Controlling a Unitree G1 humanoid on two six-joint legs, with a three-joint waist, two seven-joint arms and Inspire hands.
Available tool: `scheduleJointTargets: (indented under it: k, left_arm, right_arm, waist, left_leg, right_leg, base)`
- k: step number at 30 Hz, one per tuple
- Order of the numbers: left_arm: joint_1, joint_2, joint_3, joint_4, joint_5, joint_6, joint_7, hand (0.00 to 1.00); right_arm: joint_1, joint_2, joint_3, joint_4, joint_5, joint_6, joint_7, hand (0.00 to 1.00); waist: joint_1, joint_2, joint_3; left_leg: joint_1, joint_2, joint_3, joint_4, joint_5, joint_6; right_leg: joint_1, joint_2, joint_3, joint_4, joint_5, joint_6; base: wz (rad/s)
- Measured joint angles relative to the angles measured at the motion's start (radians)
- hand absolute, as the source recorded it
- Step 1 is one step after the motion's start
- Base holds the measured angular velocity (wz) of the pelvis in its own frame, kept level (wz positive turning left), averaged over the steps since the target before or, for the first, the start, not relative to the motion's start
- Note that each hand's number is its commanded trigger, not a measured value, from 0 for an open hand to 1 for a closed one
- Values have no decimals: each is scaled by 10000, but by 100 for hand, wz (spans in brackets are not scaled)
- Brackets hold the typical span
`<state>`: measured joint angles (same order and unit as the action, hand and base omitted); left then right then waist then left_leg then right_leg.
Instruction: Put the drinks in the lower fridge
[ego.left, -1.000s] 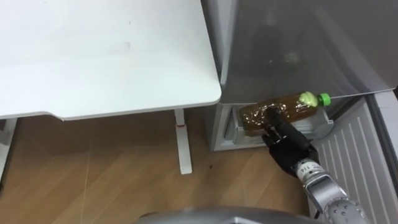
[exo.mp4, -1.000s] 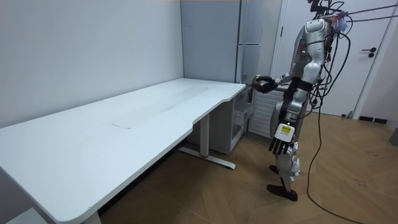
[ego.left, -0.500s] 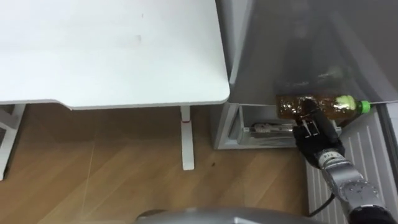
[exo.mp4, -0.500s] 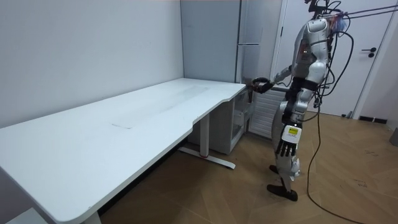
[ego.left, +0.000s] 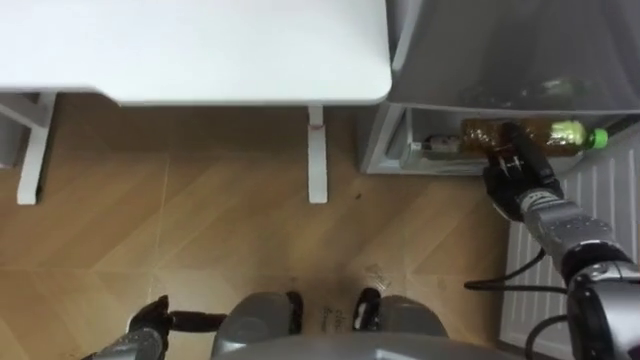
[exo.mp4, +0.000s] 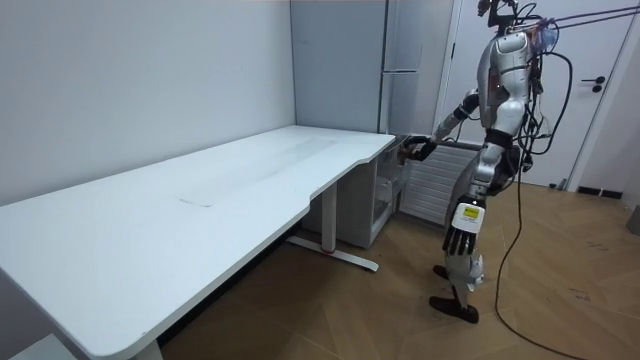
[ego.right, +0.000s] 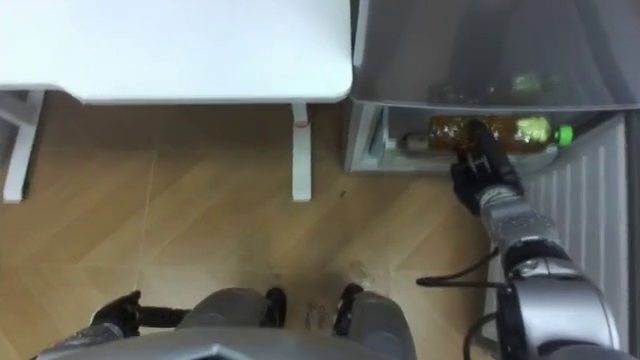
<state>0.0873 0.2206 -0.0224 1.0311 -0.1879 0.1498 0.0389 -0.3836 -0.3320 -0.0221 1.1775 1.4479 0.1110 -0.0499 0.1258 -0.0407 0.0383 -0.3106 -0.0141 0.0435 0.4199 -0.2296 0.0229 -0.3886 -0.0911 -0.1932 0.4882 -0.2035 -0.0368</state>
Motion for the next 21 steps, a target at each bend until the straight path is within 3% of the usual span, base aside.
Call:
scheduleJointTargets:
  k: [4, 11, 13, 21]
  left_arm:
    - [-281, 30, -425, 122, -156, -106, 215, 0]
    - [-237, 257, -610, 89, -152, -166, 518, 0]
    - [-240, 300, -693, 22, -158, -179, 726, 0]
    - [-142, 422, -1179, -425, -139, -243, 880, 0]
  right_arm:
    - [-377, -142, 9, 318, 86, 1, -1, 100]
    - [-772, -250, 9, 422, -2, 10, 10, 100]
    - [-823, -341, 9, 422, 1, 19, 38, 100]
    - [-1266, -663, 9, 402, 47, 15, -236, 100]
  waist:
    - [195, -74, 23]
    - [278, -150, 61]
    - [320, -147, 63]
    - [521, -147, 64]
  left_leg:
    - [-1043, -31, -57, 646, -20, -31]
    - [-2409, -88, -213, 1460, -99, -67]
    - [-2988, -98, -255, 1912, -212, -62]
    - [-4516, -184, -311, 2794, -251, -61]
  right_leg:
    - [-935, -120, -26, 510, -15, -93]
    - [-2144, -167, -49, 1185, -102, -180]
    - [-2640, -313, -184, 1599, -203, -230]
    - [-4101, -506, -172, 2460, -300, -227]
  base:
    - [8]
    - [8]
    - [10]
    - [6]
